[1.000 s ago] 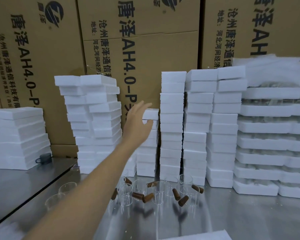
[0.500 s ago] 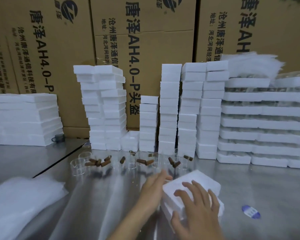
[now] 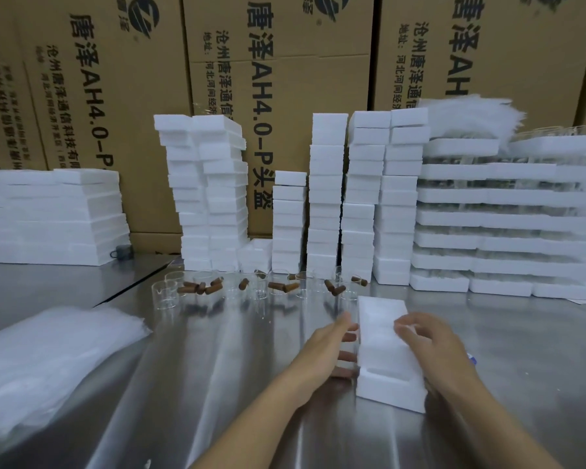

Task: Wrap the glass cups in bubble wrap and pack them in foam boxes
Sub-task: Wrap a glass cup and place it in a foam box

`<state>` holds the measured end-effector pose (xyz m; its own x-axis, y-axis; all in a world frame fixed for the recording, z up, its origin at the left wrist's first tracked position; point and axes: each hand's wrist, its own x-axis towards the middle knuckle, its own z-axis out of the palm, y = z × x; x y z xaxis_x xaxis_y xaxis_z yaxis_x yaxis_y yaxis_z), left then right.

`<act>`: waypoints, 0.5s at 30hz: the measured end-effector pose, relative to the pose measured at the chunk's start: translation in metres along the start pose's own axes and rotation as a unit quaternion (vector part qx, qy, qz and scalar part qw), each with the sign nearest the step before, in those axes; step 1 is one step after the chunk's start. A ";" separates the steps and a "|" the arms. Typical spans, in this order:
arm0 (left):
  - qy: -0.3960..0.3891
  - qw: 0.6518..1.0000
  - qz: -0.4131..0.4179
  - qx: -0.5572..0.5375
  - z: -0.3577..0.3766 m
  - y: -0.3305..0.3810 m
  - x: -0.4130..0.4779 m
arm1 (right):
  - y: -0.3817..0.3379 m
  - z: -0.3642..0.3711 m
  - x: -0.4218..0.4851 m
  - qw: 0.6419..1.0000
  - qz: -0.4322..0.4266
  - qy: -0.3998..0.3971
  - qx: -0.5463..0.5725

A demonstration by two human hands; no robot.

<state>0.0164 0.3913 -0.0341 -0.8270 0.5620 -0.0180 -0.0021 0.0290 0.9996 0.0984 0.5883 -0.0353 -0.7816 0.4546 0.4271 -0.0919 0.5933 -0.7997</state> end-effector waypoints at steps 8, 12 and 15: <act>0.368 0.822 0.137 0.413 -0.167 0.039 -0.034 | -0.002 -0.002 -0.005 0.994 -0.024 -0.016 -0.106; 0.490 0.630 -0.112 0.592 -0.304 0.031 -0.079 | 0.004 0.002 -0.002 0.994 -0.033 -0.001 -0.106; 0.478 0.648 -0.250 0.538 -0.354 -0.004 -0.112 | 0.007 0.004 0.000 0.993 -0.038 0.001 -0.112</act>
<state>-0.0900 0.0359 -0.0277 -0.8457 -0.4935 0.2031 -0.4357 0.8583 0.2712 0.0958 0.5902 -0.0428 -0.7766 0.4032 0.4841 -0.0121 0.7588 -0.6513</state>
